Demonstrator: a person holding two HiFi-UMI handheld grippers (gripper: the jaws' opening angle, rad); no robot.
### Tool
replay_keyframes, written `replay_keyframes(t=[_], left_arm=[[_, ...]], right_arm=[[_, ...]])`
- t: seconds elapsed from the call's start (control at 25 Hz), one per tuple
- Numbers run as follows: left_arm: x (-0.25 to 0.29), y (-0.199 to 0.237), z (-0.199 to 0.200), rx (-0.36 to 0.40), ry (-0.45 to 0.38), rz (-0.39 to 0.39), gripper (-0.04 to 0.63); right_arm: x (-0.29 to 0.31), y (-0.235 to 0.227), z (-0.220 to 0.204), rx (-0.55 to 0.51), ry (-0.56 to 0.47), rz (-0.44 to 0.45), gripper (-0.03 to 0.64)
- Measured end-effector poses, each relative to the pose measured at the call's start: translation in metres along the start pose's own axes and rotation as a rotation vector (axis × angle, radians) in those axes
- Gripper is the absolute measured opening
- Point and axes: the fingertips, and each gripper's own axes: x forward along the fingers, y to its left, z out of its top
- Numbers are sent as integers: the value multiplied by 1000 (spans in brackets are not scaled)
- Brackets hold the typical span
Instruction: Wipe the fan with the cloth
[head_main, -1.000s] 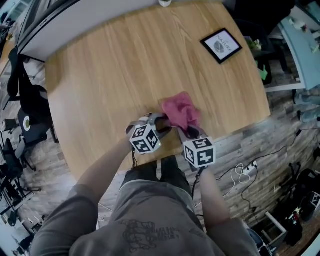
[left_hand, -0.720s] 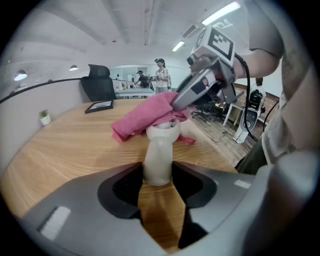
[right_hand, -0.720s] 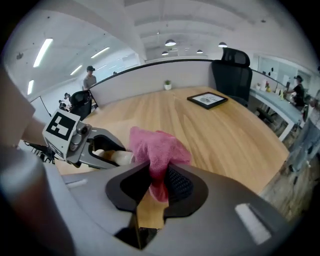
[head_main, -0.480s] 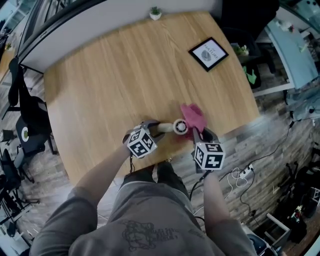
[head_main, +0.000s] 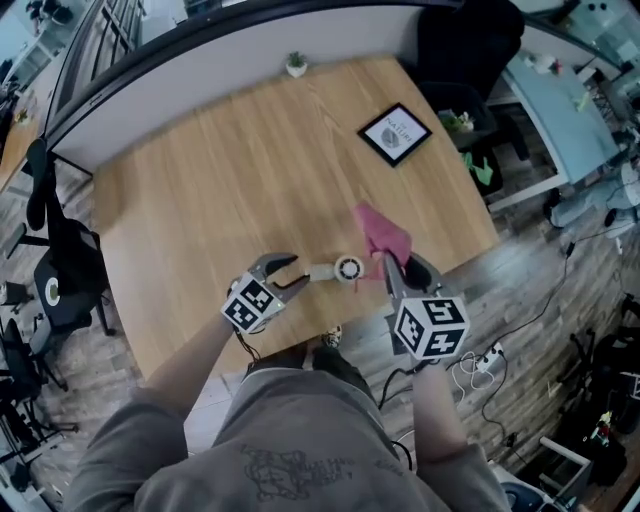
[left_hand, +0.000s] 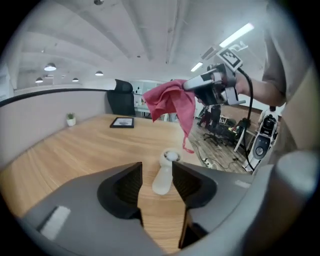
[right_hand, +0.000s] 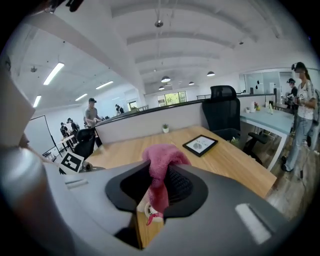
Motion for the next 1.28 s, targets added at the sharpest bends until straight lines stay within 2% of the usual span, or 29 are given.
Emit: replay_keyframes(t=[0.08,0.2,0.4,0.48,0.6,0.72,0.92,1.08,1.28], left_arm=[[-18,1,27,-8,-61,13,185],[-48,5,73,-15,-165,53,129],[-104,11,160,64,-385,176,94],[-122,10,190,82,-444,210,72],[-147,9,225,97,-482,260,29],[-174,6,253,57,-537,283,28],[-215,-5,296,109,-615,352,14],[-234,-14,309,132,-594,405,2],[-244,-29,314,159,-616,396,2]], right_arm=[[-13,11,22,-19,-46,35,81],[-37,27,57,-58,-127,69,81],[-76,44,110,-91,-280,88,81],[-91,49,129,-89,-336,92,81],[-112,58,152,-72,-409,112,81],[-133,68,168,-75,-471,125,81],[-169,83,191,-124,-556,119,81],[-190,91,200,-171,-598,106,80],[-197,101,194,-209,-578,121,80]])
